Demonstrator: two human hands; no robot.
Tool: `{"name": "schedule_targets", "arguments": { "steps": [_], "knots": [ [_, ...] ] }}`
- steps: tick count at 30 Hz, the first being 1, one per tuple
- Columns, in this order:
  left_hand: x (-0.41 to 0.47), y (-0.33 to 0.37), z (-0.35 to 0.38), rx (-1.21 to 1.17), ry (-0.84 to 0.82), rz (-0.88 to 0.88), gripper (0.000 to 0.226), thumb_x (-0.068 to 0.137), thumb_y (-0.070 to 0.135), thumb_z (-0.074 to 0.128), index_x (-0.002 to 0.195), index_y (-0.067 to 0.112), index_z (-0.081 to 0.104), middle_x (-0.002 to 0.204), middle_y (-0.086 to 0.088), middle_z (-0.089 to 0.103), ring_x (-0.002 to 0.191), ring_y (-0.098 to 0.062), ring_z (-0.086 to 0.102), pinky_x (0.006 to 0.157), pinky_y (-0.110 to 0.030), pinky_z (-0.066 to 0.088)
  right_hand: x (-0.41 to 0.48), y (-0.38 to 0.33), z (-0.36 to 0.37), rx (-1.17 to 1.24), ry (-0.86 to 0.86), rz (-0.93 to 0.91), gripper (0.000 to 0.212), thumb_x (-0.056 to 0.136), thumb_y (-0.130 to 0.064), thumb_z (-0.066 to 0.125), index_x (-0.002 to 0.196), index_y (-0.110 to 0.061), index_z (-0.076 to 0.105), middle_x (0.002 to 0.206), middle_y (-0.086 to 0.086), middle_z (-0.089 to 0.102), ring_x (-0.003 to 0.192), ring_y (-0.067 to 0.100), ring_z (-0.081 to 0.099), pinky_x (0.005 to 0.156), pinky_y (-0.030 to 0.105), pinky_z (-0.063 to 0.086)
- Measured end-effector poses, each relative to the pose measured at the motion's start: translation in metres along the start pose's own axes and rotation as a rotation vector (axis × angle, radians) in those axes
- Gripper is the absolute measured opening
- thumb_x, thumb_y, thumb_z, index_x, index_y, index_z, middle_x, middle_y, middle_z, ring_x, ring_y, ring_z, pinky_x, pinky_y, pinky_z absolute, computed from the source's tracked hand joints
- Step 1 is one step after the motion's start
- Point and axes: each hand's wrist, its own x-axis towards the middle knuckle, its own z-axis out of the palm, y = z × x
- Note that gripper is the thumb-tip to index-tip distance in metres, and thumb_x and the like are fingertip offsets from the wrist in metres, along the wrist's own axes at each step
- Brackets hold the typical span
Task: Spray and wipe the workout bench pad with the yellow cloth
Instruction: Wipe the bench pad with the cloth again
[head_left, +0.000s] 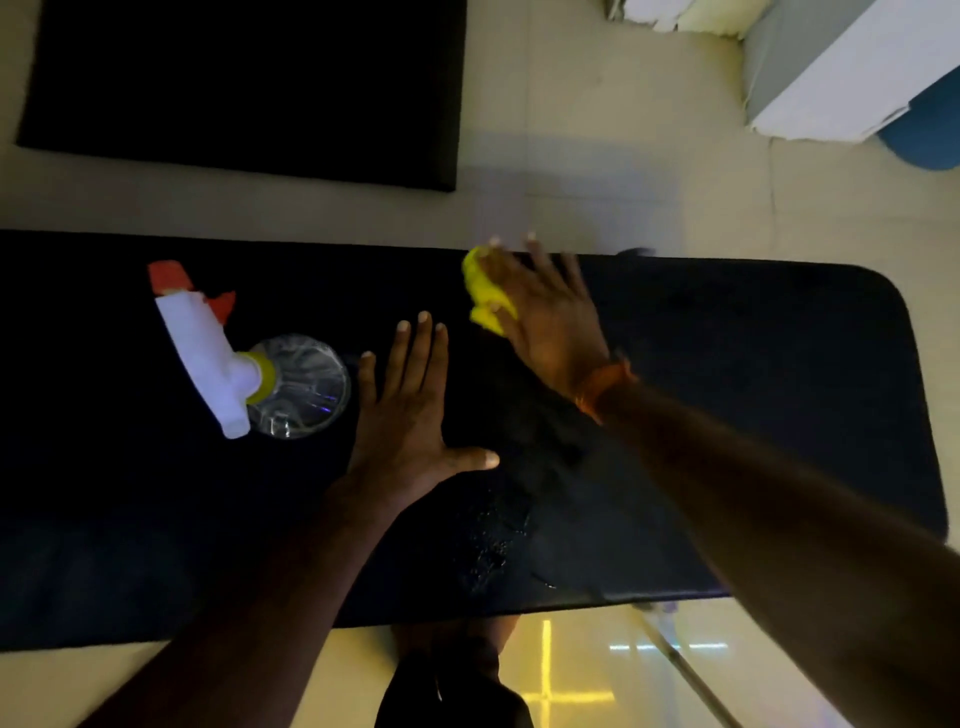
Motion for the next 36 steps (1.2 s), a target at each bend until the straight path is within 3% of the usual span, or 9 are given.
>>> {"name": "schedule_targets", "arguments": {
  "steps": [3,8,12,13,17,22,27,31,36],
  "knots": [
    [-0.005,0.001,0.0,-0.005,0.0,-0.023,0.148,0.052,0.097,0.045,0.161,0.011,-0.004,0.17,-0.007,-0.013,0.157,-0.024,-0.012,0.122,-0.056,-0.002,0.019,-0.014,0.0,0.087,0.021,0.413,0.057,0.109,-0.043,0.03,0.162,-0.022,0.026,0.17,-0.001,0.022,0.159,0.036,0.008,0.127,0.058,0.008],
    [-0.024,0.005,0.003,-0.033,0.012,-0.056,0.137,0.064,0.092,0.045,0.161,0.011,-0.007,0.17,-0.007,-0.017,0.157,-0.024,-0.016,0.123,-0.054,-0.002,-0.004,-0.023,-0.001,0.012,-0.073,-0.173,0.056,0.107,-0.041,0.031,0.16,-0.022,0.031,0.168,0.001,0.029,0.157,0.034,0.02,0.126,0.056,0.019],
    [-0.044,0.0,0.006,-0.029,-0.011,-0.037,0.134,0.067,0.09,0.044,0.161,0.011,-0.009,0.169,-0.006,-0.021,0.156,-0.023,-0.02,0.124,-0.049,-0.002,0.02,-0.022,-0.004,0.084,-0.01,0.31,0.057,0.109,-0.044,0.028,0.162,-0.024,0.025,0.17,-0.001,0.021,0.158,0.036,0.011,0.126,0.06,0.011],
    [-0.05,-0.002,0.006,-0.025,-0.018,-0.03,0.133,0.068,0.09,0.044,0.161,0.011,-0.01,0.168,-0.006,-0.022,0.155,-0.023,-0.021,0.124,-0.049,-0.002,0.016,-0.039,-0.001,0.103,0.001,0.317,0.057,0.108,-0.041,0.034,0.162,-0.023,0.025,0.17,-0.001,0.02,0.158,0.038,0.01,0.126,0.06,0.009],
    [-0.068,-0.009,0.006,-0.032,-0.029,-0.019,0.128,0.072,0.089,0.039,0.161,0.011,-0.011,0.167,-0.005,-0.025,0.155,-0.023,-0.021,0.125,-0.049,-0.002,-0.005,-0.057,0.007,0.034,-0.11,-0.249,0.059,0.105,-0.034,0.041,0.161,-0.024,0.027,0.169,0.0,0.023,0.158,0.035,0.014,0.127,0.056,0.013],
    [-0.079,-0.014,0.012,-0.02,-0.008,-0.028,0.128,0.072,0.091,0.036,0.16,0.011,-0.012,0.168,-0.006,-0.022,0.156,-0.022,-0.02,0.125,-0.048,-0.003,0.021,-0.052,0.002,0.162,-0.011,0.278,0.057,0.11,-0.037,0.033,0.163,-0.02,0.021,0.171,0.003,0.016,0.158,0.041,0.003,0.128,0.055,0.006],
    [-0.088,-0.014,0.02,-0.04,0.017,-0.066,0.127,0.074,0.093,0.034,0.162,0.009,-0.004,0.171,-0.007,-0.013,0.157,-0.023,-0.014,0.124,-0.053,0.0,-0.009,-0.061,0.007,0.064,-0.106,-0.314,0.056,0.108,-0.032,0.038,0.161,-0.019,0.027,0.17,0.004,0.022,0.158,0.038,0.009,0.129,0.053,0.008],
    [-0.102,-0.023,0.024,-0.029,0.013,-0.062,0.13,0.07,0.098,0.026,0.162,0.01,0.0,0.171,-0.008,-0.008,0.158,-0.024,-0.008,0.124,-0.054,0.001,-0.01,-0.072,0.007,0.152,-0.03,0.151,0.055,0.11,-0.035,0.035,0.162,-0.023,0.023,0.171,0.001,0.017,0.158,0.039,0.004,0.127,0.058,0.009],
    [-0.111,-0.031,0.024,-0.022,0.002,-0.026,0.134,0.066,0.095,0.041,0.162,0.01,-0.002,0.171,-0.008,-0.01,0.158,-0.025,-0.009,0.124,-0.056,0.002,-0.091,-0.087,0.014,0.071,-0.065,-0.284,0.055,0.107,-0.033,0.043,0.159,-0.021,0.032,0.168,0.001,0.027,0.158,0.034,0.014,0.129,0.053,0.014]
  ]
}}
